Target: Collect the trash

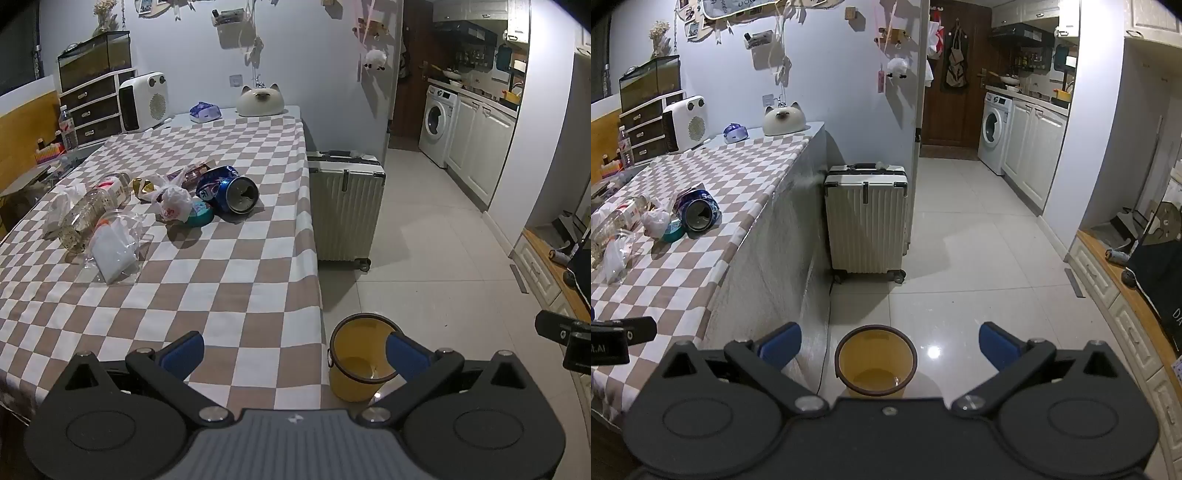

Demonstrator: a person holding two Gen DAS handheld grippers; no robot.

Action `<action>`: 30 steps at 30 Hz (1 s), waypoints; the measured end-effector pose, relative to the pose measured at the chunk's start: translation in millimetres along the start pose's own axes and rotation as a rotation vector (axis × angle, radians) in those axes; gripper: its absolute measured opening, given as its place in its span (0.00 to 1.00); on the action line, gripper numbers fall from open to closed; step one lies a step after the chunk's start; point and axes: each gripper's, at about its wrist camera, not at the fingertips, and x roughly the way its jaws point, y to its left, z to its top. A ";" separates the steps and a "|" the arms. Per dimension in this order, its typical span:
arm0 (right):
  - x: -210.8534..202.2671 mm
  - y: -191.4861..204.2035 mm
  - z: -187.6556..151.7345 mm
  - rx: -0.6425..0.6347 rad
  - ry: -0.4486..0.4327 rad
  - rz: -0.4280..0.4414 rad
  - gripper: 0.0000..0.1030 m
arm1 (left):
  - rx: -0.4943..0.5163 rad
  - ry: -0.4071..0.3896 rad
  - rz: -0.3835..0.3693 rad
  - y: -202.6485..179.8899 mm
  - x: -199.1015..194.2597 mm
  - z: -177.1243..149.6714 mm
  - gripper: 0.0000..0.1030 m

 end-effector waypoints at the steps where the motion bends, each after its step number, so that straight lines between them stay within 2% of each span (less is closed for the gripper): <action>1: -0.5 0.0 -0.2 0.000 -0.004 0.000 1.00 | 0.001 0.000 0.000 -0.1 0.0 0.0 1.00; 30: -2.8 -0.3 -1.5 0.001 -0.002 0.001 1.00 | 0.000 -0.003 0.001 0.1 0.0 -0.1 1.00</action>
